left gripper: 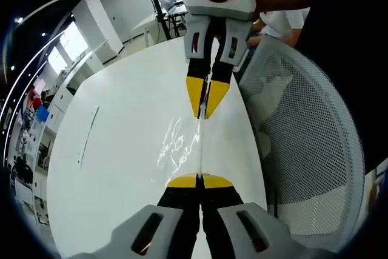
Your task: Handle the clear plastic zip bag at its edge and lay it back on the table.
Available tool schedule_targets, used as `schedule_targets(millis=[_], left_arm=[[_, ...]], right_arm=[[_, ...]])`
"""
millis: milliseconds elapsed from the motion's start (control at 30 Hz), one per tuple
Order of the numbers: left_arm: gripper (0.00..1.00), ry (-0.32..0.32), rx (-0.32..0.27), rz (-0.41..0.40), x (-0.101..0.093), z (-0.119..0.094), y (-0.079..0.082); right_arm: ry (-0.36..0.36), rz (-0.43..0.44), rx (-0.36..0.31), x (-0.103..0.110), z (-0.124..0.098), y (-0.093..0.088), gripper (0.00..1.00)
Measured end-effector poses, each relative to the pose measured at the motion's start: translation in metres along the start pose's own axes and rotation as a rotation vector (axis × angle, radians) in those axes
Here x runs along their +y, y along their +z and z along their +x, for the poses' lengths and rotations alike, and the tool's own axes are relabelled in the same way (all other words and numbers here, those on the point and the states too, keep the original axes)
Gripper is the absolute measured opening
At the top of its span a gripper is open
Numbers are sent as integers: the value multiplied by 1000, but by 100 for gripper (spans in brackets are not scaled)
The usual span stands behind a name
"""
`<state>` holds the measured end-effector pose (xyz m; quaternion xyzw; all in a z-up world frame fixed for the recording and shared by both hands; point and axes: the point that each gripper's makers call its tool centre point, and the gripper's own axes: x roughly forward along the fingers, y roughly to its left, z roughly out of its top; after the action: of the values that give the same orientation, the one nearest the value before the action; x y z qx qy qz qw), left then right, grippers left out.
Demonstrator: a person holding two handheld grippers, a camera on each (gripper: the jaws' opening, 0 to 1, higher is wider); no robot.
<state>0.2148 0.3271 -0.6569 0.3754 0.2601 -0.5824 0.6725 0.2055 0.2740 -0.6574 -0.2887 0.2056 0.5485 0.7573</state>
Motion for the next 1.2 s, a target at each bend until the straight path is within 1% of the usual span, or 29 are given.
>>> schedule_targets(millis=[1200], left_arm=[[0, 3, 5, -15, -1, -1, -3]], right_arm=[[-20, 26, 11, -4, -8, -11, 0]])
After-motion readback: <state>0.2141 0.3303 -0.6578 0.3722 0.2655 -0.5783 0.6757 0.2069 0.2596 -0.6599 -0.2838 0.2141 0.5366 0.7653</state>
